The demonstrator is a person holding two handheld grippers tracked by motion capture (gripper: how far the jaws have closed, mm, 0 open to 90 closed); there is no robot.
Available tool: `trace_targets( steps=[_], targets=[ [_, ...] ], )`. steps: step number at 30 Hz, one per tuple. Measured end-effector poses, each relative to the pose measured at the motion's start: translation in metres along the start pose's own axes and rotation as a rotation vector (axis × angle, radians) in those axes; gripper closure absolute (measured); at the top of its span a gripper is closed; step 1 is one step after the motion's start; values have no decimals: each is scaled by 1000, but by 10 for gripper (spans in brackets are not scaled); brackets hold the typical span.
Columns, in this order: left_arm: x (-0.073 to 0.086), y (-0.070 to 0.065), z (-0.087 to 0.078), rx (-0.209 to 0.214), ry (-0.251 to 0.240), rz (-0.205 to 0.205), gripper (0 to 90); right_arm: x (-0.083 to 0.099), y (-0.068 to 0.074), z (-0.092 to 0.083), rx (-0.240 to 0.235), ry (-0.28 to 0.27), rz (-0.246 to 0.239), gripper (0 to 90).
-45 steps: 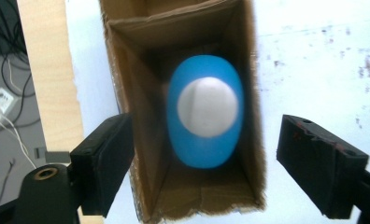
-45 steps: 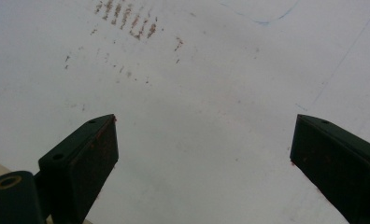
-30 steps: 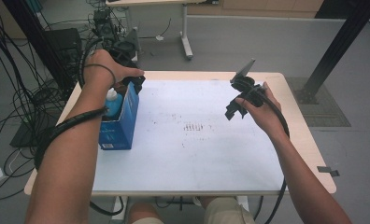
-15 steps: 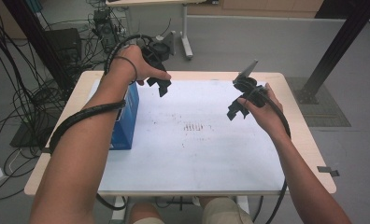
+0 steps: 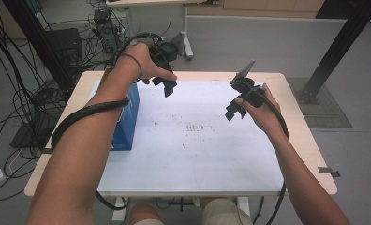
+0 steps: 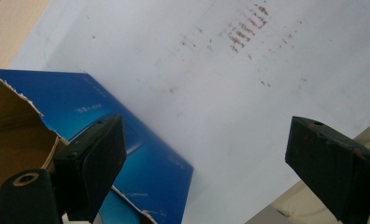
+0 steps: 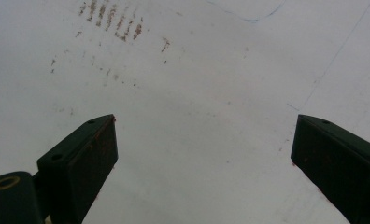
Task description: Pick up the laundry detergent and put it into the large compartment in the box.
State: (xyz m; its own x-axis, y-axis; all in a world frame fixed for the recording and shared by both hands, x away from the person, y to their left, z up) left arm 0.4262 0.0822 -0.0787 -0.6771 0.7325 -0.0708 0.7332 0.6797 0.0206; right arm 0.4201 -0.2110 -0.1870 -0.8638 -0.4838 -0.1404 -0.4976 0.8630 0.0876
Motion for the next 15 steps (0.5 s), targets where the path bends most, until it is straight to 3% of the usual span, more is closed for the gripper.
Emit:
trace_targets(
  steps=[15],
  targets=[
    [0,-5,-2,5,-10,31,126,1,4,-5,11,-13,-8,74]
  ],
)
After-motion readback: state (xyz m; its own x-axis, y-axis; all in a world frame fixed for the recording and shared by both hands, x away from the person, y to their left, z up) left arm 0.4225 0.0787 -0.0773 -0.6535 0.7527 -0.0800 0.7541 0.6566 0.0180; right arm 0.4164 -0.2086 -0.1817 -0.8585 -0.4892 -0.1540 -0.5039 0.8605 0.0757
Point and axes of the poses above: each handheld gripper's, and its own axes: z roughly forward along the jaws, x roughly out of its underside, y roughly to its left, the point moved 1 cm from there along z, roughly forward along the jaws, and after that the axes turned 1 degree about x, right-handed, at the moved point
